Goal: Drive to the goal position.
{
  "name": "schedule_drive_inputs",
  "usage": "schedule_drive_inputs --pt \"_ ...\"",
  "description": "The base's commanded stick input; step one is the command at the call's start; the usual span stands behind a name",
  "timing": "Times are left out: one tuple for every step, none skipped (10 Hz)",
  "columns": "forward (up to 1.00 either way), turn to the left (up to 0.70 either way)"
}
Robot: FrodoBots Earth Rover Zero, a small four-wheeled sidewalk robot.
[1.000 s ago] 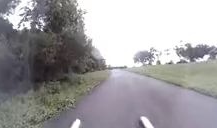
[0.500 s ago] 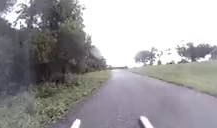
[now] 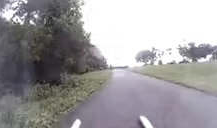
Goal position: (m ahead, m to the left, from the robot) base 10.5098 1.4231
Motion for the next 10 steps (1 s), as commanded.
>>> schedule_drive_inputs --pt "0.7 0.0" --pt "0.7 0.0" --pt "0.7 0.0" --pt "0.7 0.0" --pt "0.7 0.0" --pt "0.7 -0.01" --pt "0.7 -0.17" --pt "0.7 -0.35" --pt "0.7 -0.35" --pt "0.7 -0.35"
